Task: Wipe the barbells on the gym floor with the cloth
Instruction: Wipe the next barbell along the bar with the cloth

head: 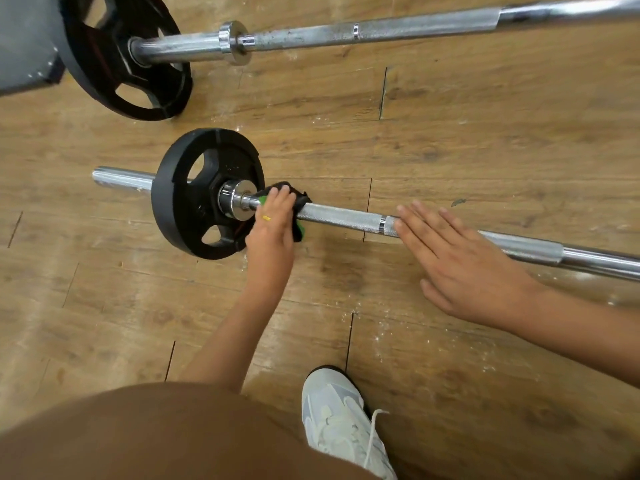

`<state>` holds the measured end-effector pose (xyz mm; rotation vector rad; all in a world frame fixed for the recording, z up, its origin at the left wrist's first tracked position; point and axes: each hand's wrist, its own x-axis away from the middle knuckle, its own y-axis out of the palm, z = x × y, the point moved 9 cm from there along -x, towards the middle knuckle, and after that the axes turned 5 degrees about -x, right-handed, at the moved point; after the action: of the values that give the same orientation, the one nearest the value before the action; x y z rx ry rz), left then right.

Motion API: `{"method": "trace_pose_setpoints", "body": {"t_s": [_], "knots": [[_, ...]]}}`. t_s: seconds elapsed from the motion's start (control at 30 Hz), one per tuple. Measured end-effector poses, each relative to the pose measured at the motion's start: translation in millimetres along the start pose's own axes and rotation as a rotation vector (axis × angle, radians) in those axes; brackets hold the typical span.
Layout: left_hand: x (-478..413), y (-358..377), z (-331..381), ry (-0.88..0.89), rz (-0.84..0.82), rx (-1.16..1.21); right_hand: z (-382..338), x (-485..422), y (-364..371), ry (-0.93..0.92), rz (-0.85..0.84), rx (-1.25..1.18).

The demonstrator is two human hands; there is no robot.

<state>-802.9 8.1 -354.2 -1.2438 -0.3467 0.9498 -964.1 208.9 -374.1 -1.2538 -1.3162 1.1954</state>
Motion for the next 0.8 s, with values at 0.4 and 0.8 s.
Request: {"method": "trace_pose_setpoints", "body": {"t_s": [0.4,0.8], "knots": [[-37,10,9,0.265,-0.099,-0.009,28,-18,2,0.044,-0.109,-0.178],[-39,15,9,0.235,-0.103,0.042,48,-24,0,-0.142,-0.448,-0.148]]}}
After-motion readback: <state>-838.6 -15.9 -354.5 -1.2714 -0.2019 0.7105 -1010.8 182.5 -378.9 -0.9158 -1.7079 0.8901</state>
